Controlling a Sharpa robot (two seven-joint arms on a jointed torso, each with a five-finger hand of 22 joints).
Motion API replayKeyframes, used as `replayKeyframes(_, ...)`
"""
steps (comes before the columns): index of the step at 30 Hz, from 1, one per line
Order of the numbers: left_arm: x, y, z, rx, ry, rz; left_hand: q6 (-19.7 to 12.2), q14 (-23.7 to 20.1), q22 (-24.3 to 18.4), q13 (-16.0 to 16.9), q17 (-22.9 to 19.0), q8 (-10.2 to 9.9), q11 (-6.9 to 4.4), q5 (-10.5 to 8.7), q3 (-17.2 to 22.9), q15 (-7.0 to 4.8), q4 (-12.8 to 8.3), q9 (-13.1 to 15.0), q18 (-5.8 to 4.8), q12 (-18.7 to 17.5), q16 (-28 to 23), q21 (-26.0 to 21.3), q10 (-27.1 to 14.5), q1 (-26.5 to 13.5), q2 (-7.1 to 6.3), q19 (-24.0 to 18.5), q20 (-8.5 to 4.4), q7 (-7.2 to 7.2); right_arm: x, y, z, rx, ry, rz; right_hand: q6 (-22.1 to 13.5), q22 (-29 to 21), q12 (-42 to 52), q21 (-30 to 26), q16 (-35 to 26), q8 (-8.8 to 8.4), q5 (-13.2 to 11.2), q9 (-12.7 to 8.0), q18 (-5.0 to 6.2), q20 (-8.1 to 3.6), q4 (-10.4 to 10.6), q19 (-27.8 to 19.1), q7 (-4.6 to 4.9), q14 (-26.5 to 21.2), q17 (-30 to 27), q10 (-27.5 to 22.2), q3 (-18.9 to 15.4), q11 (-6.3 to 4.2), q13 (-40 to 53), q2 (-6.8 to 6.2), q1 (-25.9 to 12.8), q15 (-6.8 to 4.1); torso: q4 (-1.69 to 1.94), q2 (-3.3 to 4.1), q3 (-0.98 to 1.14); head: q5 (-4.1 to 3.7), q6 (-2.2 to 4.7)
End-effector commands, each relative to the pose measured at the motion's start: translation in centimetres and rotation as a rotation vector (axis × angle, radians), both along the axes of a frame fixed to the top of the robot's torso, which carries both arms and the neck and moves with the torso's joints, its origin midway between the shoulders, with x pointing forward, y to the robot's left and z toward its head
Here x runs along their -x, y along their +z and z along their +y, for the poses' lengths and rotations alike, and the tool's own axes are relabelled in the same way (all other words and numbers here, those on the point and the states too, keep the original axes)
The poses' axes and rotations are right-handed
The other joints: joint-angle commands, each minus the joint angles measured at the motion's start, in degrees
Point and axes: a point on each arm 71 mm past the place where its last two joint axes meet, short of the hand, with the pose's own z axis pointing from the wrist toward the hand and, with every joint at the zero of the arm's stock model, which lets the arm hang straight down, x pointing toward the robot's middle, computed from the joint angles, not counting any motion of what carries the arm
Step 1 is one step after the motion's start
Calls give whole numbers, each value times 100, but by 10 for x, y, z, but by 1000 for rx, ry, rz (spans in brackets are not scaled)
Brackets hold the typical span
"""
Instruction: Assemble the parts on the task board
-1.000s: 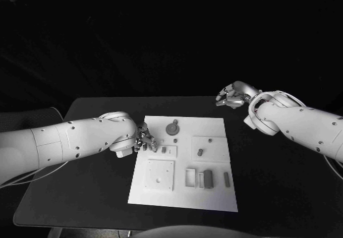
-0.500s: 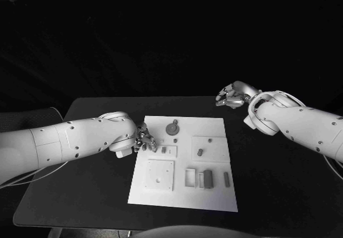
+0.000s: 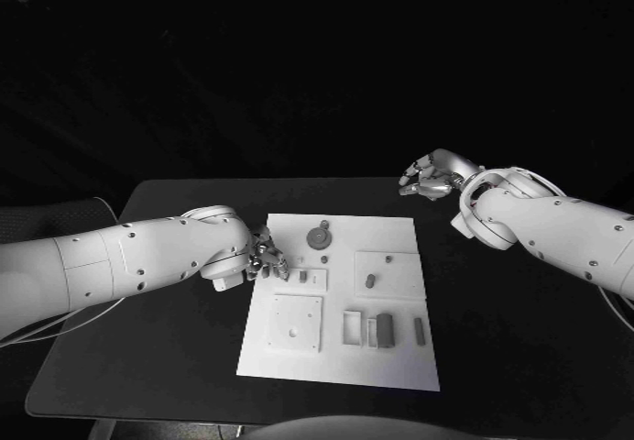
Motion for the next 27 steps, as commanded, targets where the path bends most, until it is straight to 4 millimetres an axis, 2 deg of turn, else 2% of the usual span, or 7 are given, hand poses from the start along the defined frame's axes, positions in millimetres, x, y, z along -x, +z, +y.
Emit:
replayKeyframes(1,1,0,0,6,6,3,240,34,142,8,4,55,-40,19,60,-87,-36,197,113,41,30,29,-18,164,213,-11,-40,-13,0,0,2,4,15,5,-7,83,-38,-29,-17,-21,23,6,51,23,6,16,44,-2,-7,-38,17,-14,5,-2,-50,-27,0,1,2,2,-9)
replayKeyframes(22,3,-2,-1,12,-10,54,237,29,139,13,0,53,-39,18,53,-88,-26,205,110,51,37,48,-25,145,208,-21,-40,-12,0,0,2,4,15,6,-6,84,-39,-30,-17,-24,22,9,51,23,7,16,44,-2,-7,-38,17,-14,6,-3,-53,-27,-3,0,3,9,-23)
replayKeyframes(27,3,-3,-2,16,-18,69,257,23,136,30,0,62,-42,-21,20,-87,32,227,107,81,60,80,-23,48,213,-32,-40,-17,0,0,2,4,15,6,-6,84,-39,-30,-17,-25,22,10,51,23,8,16,45,-2,-7,-38,17,-14,6,-3,-54,-27,-4,2,0,6,-27)
